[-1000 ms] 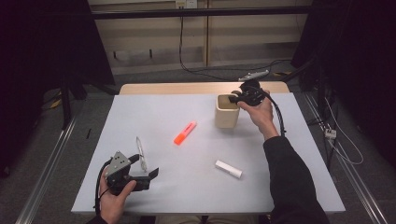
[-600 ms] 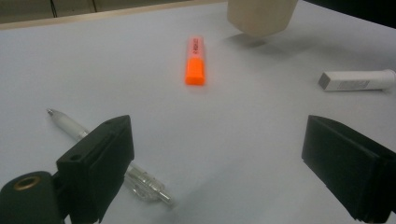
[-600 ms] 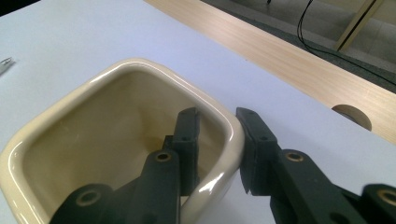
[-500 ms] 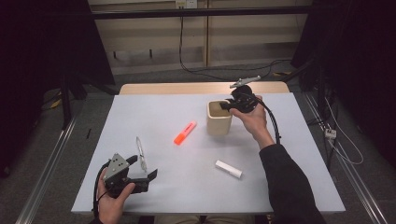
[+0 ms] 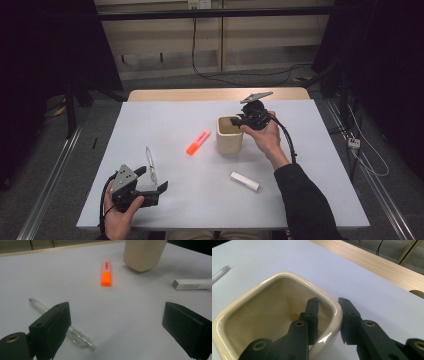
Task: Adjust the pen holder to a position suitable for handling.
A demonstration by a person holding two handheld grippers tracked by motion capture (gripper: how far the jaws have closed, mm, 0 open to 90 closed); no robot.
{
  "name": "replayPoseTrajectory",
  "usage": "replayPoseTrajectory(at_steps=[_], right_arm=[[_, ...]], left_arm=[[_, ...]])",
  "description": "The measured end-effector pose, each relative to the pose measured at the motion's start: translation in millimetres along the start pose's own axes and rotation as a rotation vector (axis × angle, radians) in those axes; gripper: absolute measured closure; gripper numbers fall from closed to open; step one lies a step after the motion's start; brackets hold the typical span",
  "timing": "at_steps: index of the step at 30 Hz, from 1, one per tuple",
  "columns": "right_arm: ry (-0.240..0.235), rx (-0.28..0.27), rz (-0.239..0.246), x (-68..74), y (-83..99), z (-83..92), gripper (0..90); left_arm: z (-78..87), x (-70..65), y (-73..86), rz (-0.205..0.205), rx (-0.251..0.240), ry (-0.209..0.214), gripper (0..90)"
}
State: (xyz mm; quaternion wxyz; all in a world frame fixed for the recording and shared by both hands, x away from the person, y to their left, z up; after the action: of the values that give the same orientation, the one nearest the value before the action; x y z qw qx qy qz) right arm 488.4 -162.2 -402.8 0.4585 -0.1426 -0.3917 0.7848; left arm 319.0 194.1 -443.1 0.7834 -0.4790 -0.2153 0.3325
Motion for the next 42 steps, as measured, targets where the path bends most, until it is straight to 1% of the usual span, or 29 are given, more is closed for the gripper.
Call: replayPoseTrajectory(at_steps=[3,6,8,9,11,16,17,20,23,27,30,32,35,37,39,40,42], right_arm=[[-0.007,0.003,0.000,4.8,1.6,-1.7,71.3],[-0.003,0.005,-0.001,6.8,4.2,-2.9,71.3],[0.006,0.011,-0.003,7.9,6.4,-4.3,71.2],[0.006,0.007,-0.005,8.5,7.0,-4.1,71.3],[0.007,0.007,-0.001,9.4,7.5,-3.6,71.2],[0.035,0.006,-0.012,12.2,8.5,-2.3,71.2],[0.040,0.006,-0.021,12.5,9.0,-1.9,71.2],[0.039,0.000,-0.028,11.9,10.3,-1.3,71.2],[0.040,-0.003,-0.024,11.9,10.5,-1.6,71.2],[0.040,-0.007,-0.019,11.8,11.0,-1.9,71.2],[0.025,-0.016,-0.025,10.7,12.1,-1.5,70.1],[0.011,-0.022,-0.025,9.8,12.6,-1.1,68.0],[-0.020,-0.040,-0.036,9.4,13.2,1.7,58.7],[-0.020,-0.045,-0.028,10.4,13.2,4.3,54.3],[-0.024,-0.054,-0.032,10.9,13.0,7.4,47.9],[-0.023,-0.063,-0.033,10.9,12.9,9.1,46.3],[-0.001,-0.067,-0.024,10.3,13.0,12.3,40.7]], left_arm=[[0.4,0.0,0.2,0.004,-0.001,-0.005,8.3],[0.8,0.5,-0.1,0.005,-0.005,-0.008,8.0],[1.1,0.9,0.1,0.002,-0.002,-0.028,7.8],[1.1,1.3,0.2,0.005,-0.001,-0.031,7.5],[1.0,2.4,0.7,0.009,0.002,-0.029,7.1],[0.0,1.6,1.2,0.010,0.009,-0.023,6.8],[-0.1,1.5,1.3,0.012,0.009,-0.022,6.7],[-0.2,2.1,1.5,0.011,0.012,-0.023,6.1],[-1.0,2.1,2.0,0.018,0.014,-0.024,6.1],[-1.8,2.8,3.0,0.015,0.020,-0.019,6.1],[-1.6,3.1,3.4,0.021,0.024,-0.021,6.1],[-1.5,3.1,3.4,0.021,0.023,-0.021,6.1],[-1.6,2.9,3.4,0.020,0.023,-0.019,6.1],[-1.6,2.8,3.3,0.018,0.025,-0.018,6.1],[-1.7,2.7,3.3,0.018,0.024,-0.017,6.1],[-1.6,2.7,3.3,0.018,0.025,-0.018,6.1],[-1.9,2.6,3.5,0.019,0.025,-0.018,6.1]])
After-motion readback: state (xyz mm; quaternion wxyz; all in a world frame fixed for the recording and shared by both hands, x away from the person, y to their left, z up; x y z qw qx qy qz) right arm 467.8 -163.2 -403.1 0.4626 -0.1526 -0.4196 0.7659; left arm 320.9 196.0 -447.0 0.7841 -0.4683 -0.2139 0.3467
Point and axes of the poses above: each handheld gripper's, and its own axes: z roughly backward along the jaws, y roughly out of its underside, x roughly to its left, the point moved 3 cm from there along -z, roughly forward along the jaws, and after that the axes turned 7 degrees about -z, right-handed, at the moved point
